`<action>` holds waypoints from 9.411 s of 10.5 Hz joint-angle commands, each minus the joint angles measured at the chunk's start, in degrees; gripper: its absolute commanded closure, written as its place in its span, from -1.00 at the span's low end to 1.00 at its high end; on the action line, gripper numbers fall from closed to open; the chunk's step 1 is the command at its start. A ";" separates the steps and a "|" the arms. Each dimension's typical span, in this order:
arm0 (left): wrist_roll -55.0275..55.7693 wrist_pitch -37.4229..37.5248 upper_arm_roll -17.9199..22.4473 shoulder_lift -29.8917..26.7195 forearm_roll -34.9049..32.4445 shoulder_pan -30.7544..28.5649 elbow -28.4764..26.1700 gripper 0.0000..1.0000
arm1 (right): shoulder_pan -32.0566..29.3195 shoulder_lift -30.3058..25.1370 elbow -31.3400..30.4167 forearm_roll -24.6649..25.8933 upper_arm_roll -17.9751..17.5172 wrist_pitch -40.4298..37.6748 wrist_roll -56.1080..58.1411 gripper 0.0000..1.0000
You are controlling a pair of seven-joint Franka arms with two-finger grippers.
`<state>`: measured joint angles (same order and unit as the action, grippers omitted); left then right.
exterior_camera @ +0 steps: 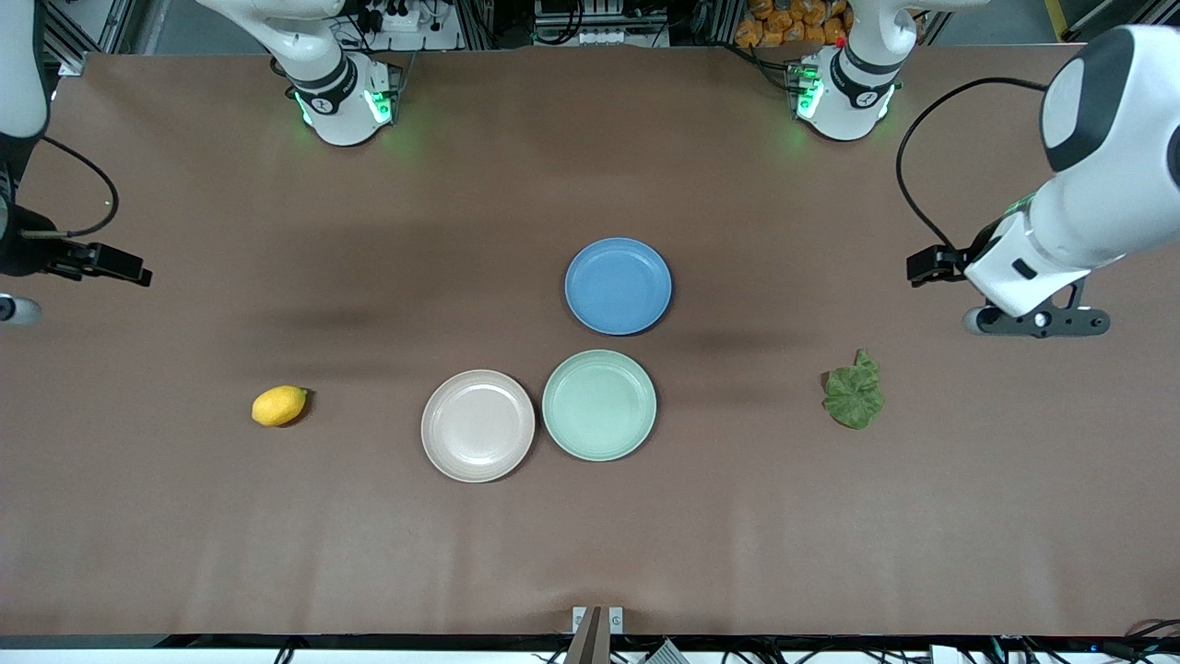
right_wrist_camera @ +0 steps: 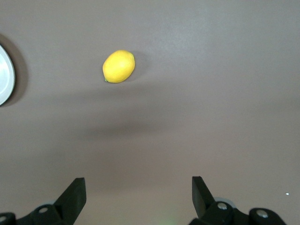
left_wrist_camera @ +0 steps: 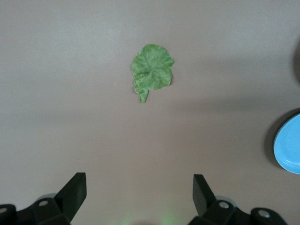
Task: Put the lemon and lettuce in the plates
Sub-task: 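Lower the left gripper onto the lettuce while the right gripper reaches the lemon, then grasp the lettuce with the left gripper while the right gripper grasps the lemon, then carry the lettuce over the green plate while the right gripper carries the lemon, then release the lettuce onto the green plate while the right gripper releases the lemon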
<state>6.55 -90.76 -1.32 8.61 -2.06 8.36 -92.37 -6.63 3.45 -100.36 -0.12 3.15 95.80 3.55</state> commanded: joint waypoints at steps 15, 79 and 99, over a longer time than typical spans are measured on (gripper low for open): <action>-2.15 -32.53 0.00 10.81 2.85 -2.11 -16.33 -1.00 | 0.30 24.66 0.34 -7.70 -0.69 23.88 0.49 -1.00; 26.41 -54.44 -1.49 42.19 25.18 26.54 17.49 -0.57 | 27.55 38.39 10.28 -18.97 -1.65 43.86 -59.02 -1.00; 8.48 -11.75 6.59 28.84 17.72 18.11 16.52 -1.00 | 8.65 25.66 -6.04 -2.09 -1.21 38.47 -5.75 -1.00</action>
<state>16.24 -106.52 5.44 40.82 18.94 26.99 -73.73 2.33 34.71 -98.11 -5.30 2.68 129.96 -2.66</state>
